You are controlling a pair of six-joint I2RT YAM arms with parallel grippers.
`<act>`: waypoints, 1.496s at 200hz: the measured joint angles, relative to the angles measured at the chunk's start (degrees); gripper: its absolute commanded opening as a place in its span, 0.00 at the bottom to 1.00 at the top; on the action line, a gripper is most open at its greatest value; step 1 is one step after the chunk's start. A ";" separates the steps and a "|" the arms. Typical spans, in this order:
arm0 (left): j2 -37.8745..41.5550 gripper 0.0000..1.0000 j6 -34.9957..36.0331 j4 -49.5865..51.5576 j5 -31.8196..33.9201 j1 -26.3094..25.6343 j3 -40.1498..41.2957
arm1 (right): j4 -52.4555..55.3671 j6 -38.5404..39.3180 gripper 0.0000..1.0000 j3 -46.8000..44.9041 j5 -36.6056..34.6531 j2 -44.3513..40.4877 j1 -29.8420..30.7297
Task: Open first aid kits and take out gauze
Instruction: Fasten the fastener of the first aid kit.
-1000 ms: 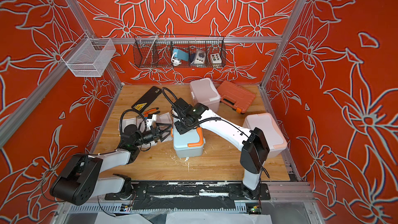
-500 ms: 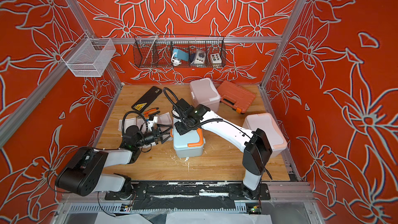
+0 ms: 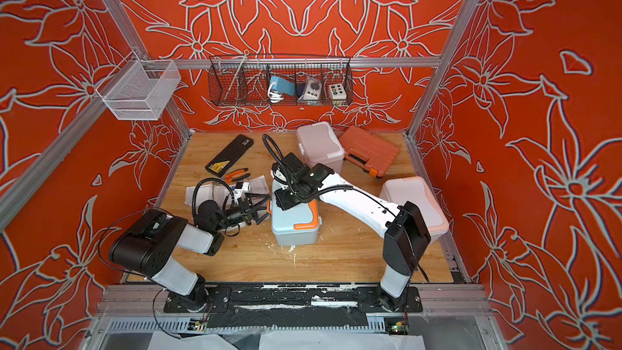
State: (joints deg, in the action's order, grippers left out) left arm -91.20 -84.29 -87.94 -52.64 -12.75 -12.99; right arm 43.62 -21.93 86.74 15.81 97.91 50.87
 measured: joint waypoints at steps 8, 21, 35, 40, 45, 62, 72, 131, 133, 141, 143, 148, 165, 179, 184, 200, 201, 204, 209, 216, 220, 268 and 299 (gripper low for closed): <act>0.07 0.97 -0.37 -0.04 0.02 0.00 0.04 | -0.17 -0.02 0.28 -0.09 0.33 0.00 0.00; 0.31 0.97 -0.68 -0.02 0.09 0.00 0.15 | -0.33 -0.02 0.28 -0.15 0.83 0.00 -0.09; 0.96 0.97 -0.68 0.07 0.20 0.00 0.66 | -0.42 -0.02 0.28 -0.26 1.09 0.00 -0.22; 1.20 0.97 -0.66 0.13 0.20 0.02 0.85 | -0.46 -0.04 0.27 -0.31 1.16 0.00 -0.26; 1.46 0.97 -0.66 0.24 0.20 0.07 1.07 | -0.48 -0.04 0.27 -0.35 1.25 0.00 -0.35; 2.25 0.97 -0.66 0.57 0.15 0.22 1.66 | -0.59 -0.07 0.27 -0.52 1.68 0.00 -0.39; 2.71 0.97 -0.66 0.92 0.04 0.44 1.88 | -0.76 -0.07 0.27 -0.63 1.86 0.00 -0.37; 5.62 0.97 -0.66 3.15 -0.15 1.97 2.93 | -1.86 -0.11 0.26 -1.33 2.43 -0.17 -0.59; 5.75 0.97 -0.63 3.26 -0.17 2.03 2.95 | -1.90 -0.11 0.27 -1.33 2.45 -0.17 -0.61; 6.58 0.97 -0.52 3.96 -0.22 2.34 3.15 | -2.01 -0.11 0.26 -1.36 2.54 -0.17 -0.63; 6.84 0.97 -0.46 4.15 -0.22 2.40 3.19 | -2.01 -0.11 0.26 -1.36 2.56 -0.17 -0.63; 7.48 0.97 -0.33 4.72 -0.22 2.60 3.30 | -2.05 -0.11 0.26 -1.38 2.60 -0.17 -0.66; 9.62 0.97 0.57 6.75 -0.24 2.97 3.45 | -2.12 -0.11 0.26 -1.40 2.64 -0.17 -0.66; 11.43 0.97 1.68 8.76 -0.24 3.06 3.45 | -2.14 -0.11 0.26 -1.42 2.71 -0.17 -0.72; 12.20 0.97 2.21 9.53 -0.22 3.08 3.43 | -2.16 -0.11 0.26 -1.42 2.78 -0.17 -0.74; 14.36 0.97 3.85 12.48 -0.24 3.32 3.28 | -2.16 -0.11 0.26 -1.42 2.89 -0.17 -0.74; 14.58 0.97 4.15 12.81 -0.24 3.37 3.28 | -2.16 -0.11 0.26 -1.42 2.86 -0.17 -0.74; 14.99 0.97 4.61 13.55 -0.22 3.43 3.23 | -2.16 -0.11 0.27 -1.42 2.89 -0.17 -0.74; 15.72 0.97 5.35 14.91 -0.22 3.54 3.17 | -2.16 -0.11 0.27 -1.42 2.89 -0.17 -0.76; 16.74 0.97 6.38 17.11 -0.22 3.76 3.02 | -2.16 -0.11 0.27 -1.42 2.91 -0.17 -0.76; 17.42 0.97 7.15 18.82 -0.20 3.89 2.89 | -2.16 -0.11 0.27 -1.42 2.91 -0.17 -0.76; 24.83 0.89 18.05 43.04 2.58 4.94 -1.22 | -1.60 -0.11 0.28 -1.36 2.69 -0.59 -0.74; 29.31 0.64 24.85 57.18 5.20 4.81 -5.27 | 1.86 -0.09 0.28 -1.07 1.14 -1.88 -0.74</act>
State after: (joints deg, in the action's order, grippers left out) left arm -61.89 -59.44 -30.76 -47.44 -7.94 -18.26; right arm 45.47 -22.02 85.67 16.95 96.03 50.13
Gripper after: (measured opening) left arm 0.731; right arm 0.283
